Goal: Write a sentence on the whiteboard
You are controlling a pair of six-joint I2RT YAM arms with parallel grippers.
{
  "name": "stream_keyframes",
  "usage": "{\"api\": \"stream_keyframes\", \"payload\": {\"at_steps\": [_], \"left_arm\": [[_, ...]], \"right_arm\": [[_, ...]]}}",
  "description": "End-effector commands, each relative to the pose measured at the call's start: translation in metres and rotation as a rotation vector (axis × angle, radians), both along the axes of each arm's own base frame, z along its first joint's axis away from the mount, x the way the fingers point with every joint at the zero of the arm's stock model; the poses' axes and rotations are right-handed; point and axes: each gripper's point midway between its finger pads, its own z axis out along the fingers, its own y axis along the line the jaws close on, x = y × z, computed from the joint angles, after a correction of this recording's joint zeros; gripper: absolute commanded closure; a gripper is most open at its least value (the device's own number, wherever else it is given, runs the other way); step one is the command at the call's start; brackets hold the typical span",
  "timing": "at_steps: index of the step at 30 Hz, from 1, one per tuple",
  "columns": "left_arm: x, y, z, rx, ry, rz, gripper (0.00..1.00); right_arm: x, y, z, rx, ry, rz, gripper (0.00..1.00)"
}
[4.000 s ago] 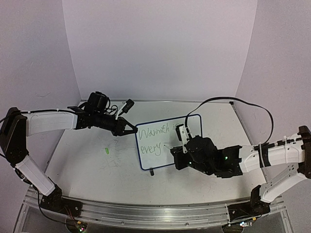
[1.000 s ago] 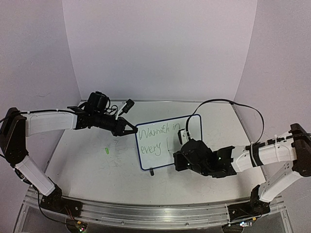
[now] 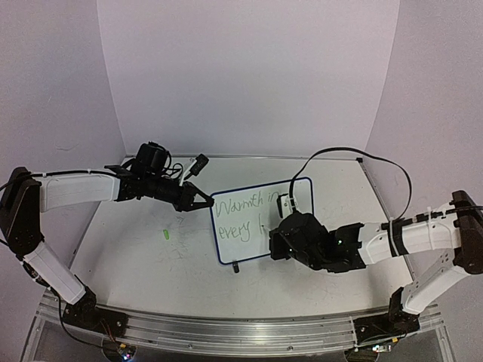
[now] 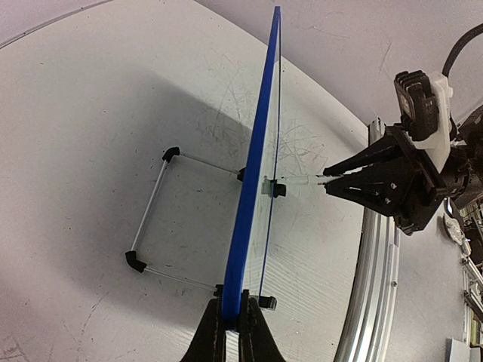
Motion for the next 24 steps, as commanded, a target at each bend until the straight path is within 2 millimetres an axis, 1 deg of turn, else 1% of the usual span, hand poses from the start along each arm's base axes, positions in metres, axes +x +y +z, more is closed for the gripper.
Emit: {"api": "stream_keyframes", "payload": {"at_steps": [1, 10, 14, 20, 24], "left_arm": [[0.006, 0.003, 0.002, 0.037, -0.080, 0.008, 1.00], [0.006, 0.003, 0.002, 0.037, -0.082, 0.009, 1.00], [0.006, 0.003, 0.002, 0.037, -0.082, 0.009, 1.00], [0.005, 0.003, 0.003, 0.036, -0.083, 0.007, 1.00], [0.005, 0.003, 0.002, 0.037, -0.082, 0.008, 1.00]], "right_arm": [[0.006, -0.010, 0.002, -0.011, -0.004, -0.055, 1.00], [-0.003, -0.010, -0.020, -0.026, 0.060, -0.027, 1.00], [-0.005, -0.012, -0.026, -0.027, 0.074, -0.027, 1.00], [-0.007, -0.014, -0.028, -0.028, 0.083, -0.024, 1.00], [-0.004, -0.011, -0.016, -0.012, 0.060, -0.026, 1.00]]}}
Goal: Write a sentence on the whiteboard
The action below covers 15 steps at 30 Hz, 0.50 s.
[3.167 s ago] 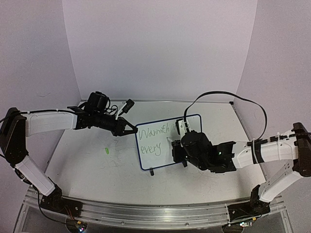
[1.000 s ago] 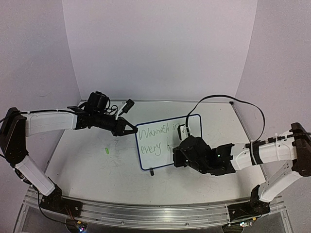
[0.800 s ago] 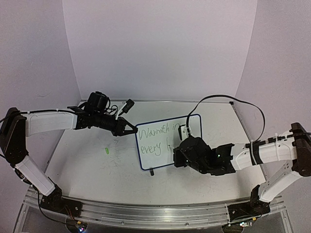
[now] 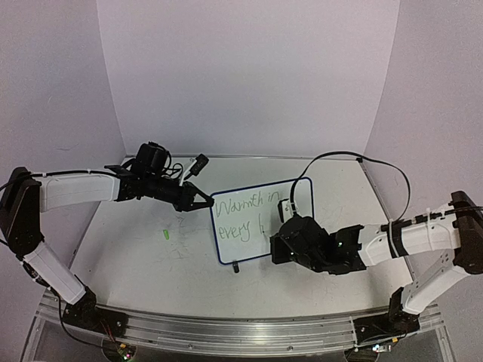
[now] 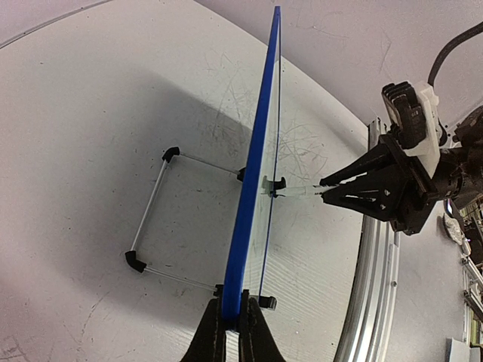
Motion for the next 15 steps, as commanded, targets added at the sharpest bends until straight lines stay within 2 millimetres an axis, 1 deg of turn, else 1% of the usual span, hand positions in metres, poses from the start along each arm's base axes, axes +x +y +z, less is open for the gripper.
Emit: {"api": "stream_keyframes", "payload": {"at_steps": [1, 4, 7, 11, 15], "left_arm": [[0.006, 0.003, 0.002, 0.038, -0.082, 0.010, 1.00], [0.006, 0.004, 0.002, 0.039, -0.083, 0.012, 1.00], [0.006, 0.004, 0.002, 0.040, -0.085, 0.012, 1.00], [0.006, 0.003, 0.001, 0.039, -0.081, 0.009, 1.00], [0.006, 0.004, 0.001, 0.039, -0.082, 0.011, 1.00]], "right_arm": [[0.006, -0.007, 0.003, -0.016, -0.013, -0.029, 1.00], [0.007, -0.006, 0.020, 0.016, -0.039, -0.028, 1.00], [0.007, -0.010, 0.033, 0.048, -0.061, -0.032, 1.00], [0.007, -0.014, 0.035, 0.039, -0.077, -0.038, 1.00], [0.010, -0.007, 0.037, 0.030, -0.084, -0.026, 1.00]]}}
